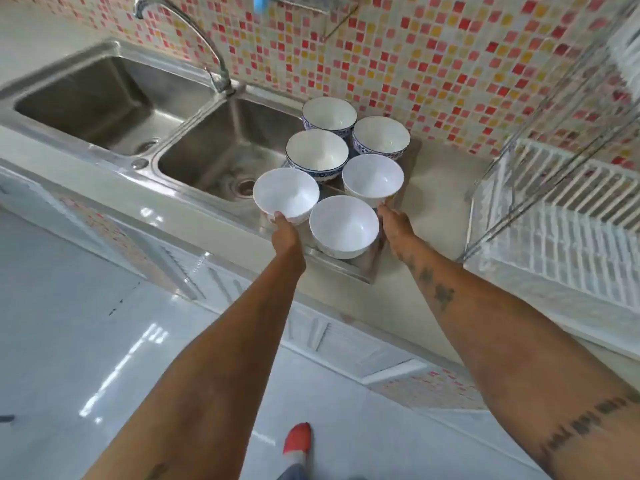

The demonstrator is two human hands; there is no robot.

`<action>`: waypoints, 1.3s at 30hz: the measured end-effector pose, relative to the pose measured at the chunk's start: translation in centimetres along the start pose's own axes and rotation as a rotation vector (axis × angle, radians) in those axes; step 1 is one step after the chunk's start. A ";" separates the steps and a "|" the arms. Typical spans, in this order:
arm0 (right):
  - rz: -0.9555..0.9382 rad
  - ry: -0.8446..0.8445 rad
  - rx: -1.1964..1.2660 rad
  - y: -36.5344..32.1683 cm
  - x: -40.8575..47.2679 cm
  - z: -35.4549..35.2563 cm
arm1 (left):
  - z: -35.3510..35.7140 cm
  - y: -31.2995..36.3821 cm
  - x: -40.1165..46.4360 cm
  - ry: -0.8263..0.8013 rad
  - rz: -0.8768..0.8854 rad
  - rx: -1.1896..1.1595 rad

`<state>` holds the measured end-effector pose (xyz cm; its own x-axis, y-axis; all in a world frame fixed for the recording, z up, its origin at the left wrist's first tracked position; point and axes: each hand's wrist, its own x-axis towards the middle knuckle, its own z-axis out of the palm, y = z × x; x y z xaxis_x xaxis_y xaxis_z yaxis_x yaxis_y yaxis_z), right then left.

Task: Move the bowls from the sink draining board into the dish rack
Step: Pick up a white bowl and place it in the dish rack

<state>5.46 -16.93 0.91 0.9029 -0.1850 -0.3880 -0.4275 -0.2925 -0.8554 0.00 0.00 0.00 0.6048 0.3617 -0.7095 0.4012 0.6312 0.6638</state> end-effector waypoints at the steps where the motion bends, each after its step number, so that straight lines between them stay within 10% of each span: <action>1: 0.008 0.028 0.042 0.0 0.3 0.4 | 0.3 0.0 0.0 0.019 0.001 -0.076; 24: 0.137 0.157 0.424 1.2 0.2 2.9 | 4.7 -2.9 -1.7 -0.015 0.052 -0.119; 39: -0.763 0.235 0.520 -21.6 -9.7 -11.7 | 13.7 12.5 -19.5 -0.746 0.083 -0.275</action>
<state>5.44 -19.84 27.16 0.8737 -0.3175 0.3685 0.3981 0.0313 -0.9168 2.65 -8.55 25.32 0.9649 -0.0781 -0.2508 0.2098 0.8039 0.5566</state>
